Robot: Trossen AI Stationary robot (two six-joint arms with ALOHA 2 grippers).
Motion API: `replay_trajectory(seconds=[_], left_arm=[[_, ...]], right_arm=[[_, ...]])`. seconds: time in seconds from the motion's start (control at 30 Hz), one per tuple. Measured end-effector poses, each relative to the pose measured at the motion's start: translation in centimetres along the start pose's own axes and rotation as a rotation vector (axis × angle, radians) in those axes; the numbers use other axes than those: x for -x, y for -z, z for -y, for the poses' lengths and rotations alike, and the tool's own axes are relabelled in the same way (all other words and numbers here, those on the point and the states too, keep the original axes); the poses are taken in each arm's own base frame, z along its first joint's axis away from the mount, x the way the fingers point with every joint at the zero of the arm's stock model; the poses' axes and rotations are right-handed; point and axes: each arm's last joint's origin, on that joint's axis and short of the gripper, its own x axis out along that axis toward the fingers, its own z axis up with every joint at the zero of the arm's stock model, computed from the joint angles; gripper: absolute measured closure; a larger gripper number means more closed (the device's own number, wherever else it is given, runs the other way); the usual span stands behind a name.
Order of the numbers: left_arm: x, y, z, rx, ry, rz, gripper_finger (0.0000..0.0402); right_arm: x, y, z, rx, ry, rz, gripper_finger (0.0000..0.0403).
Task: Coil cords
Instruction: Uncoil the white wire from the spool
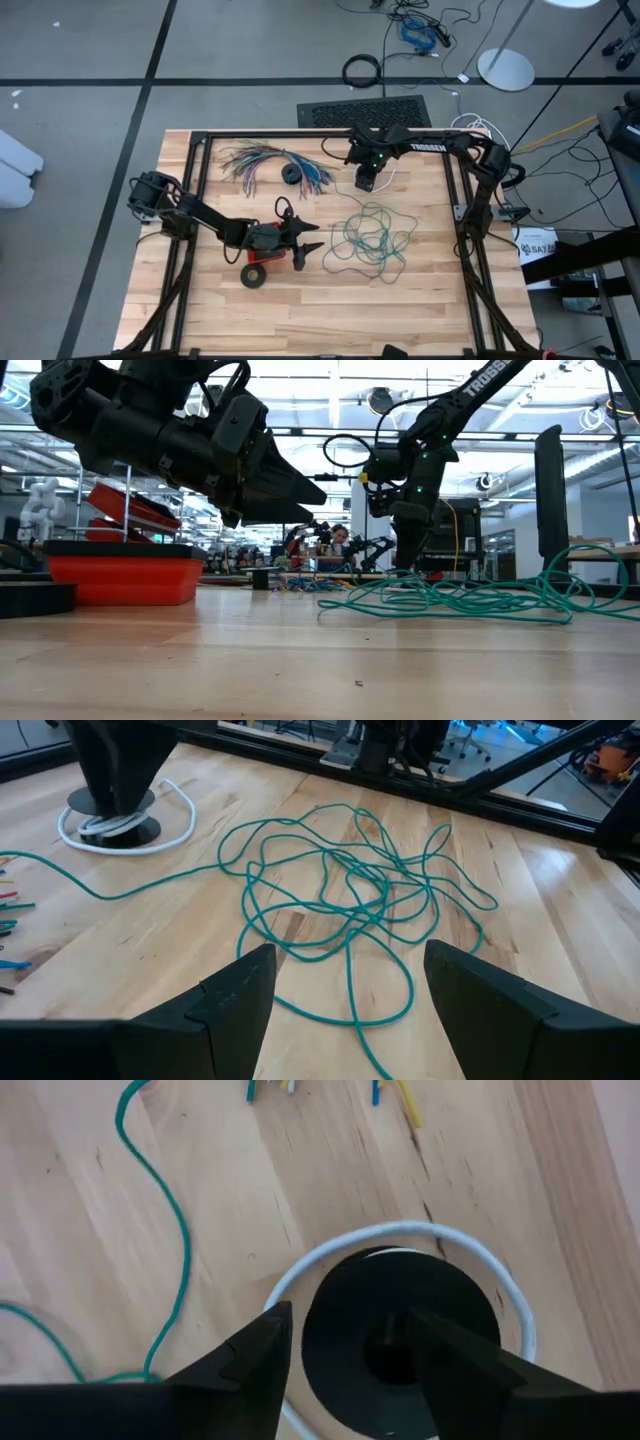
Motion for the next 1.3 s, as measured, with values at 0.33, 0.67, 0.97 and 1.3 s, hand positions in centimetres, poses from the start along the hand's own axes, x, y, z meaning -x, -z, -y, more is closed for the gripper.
replay_trajectory(seconds=[0.33,0.67,0.97,1.3], left_arm=[[0.0,0.0,0.0,0.003,-0.005,0.004,0.0139],[0.0,-0.1,0.0,0.027,-0.004,0.009,0.0139],[0.0,-0.1,0.0,0.027,-0.004,0.009,0.0139],[0.0,-0.1,0.0,0.027,-0.004,0.009,0.0139]], right_arm=[[1.2,0.0,0.0,-0.093,0.007,0.022,0.0217],[-0.4,0.1,0.3,-0.151,0.018,-0.024,0.0218],[-0.4,-0.1,0.4,-0.143,0.042,-0.005,0.0218],[-3.1,-0.2,-0.2,-0.125,0.081,-0.064,0.0227]])
